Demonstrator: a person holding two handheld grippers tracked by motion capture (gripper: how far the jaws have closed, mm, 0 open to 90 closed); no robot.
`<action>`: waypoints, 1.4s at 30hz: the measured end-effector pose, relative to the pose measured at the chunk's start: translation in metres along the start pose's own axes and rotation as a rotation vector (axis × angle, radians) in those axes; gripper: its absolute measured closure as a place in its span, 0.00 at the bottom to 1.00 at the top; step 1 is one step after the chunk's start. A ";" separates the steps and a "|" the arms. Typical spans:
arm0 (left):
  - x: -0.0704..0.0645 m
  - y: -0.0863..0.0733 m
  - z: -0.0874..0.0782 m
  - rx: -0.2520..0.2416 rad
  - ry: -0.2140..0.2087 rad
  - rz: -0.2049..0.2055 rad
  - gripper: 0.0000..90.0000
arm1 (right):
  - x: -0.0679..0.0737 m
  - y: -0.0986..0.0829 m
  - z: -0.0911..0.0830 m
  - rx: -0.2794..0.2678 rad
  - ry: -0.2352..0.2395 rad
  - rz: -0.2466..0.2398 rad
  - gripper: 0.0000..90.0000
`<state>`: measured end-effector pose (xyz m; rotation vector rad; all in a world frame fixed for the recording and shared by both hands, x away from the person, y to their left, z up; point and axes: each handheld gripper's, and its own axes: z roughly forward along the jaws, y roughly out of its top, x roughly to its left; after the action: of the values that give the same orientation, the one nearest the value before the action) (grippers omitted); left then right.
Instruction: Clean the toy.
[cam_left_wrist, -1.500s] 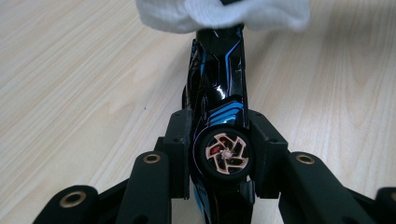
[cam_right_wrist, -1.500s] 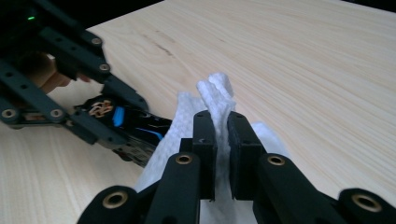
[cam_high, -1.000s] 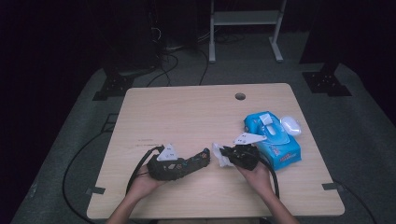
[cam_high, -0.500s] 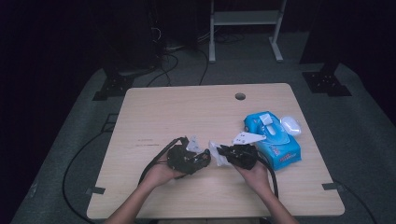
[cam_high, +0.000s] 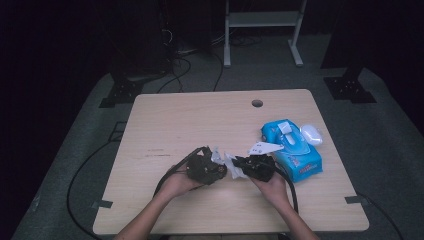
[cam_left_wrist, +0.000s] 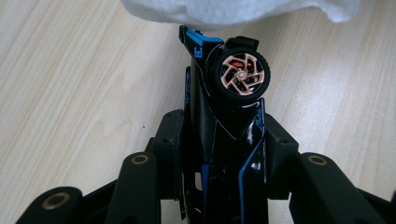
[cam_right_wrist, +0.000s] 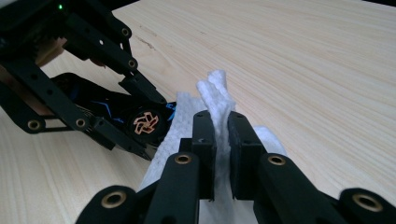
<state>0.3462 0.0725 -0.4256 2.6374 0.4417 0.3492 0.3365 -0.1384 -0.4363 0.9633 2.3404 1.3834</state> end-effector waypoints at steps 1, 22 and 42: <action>-0.001 0.000 0.000 -0.003 0.001 0.003 0.64 | 0.000 0.000 0.000 0.000 0.005 0.007 0.91; -0.003 0.010 0.016 0.120 -0.004 0.014 0.62 | -0.009 -0.004 -0.001 -0.012 0.013 0.067 0.91; -0.004 -0.017 -0.031 -0.363 -0.019 -0.084 0.64 | 0.027 0.034 -0.025 -0.189 0.189 0.043 0.91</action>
<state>0.3282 0.0974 -0.4072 2.2611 0.4362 0.3415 0.3173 -0.1264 -0.3913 0.8668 2.2759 1.7464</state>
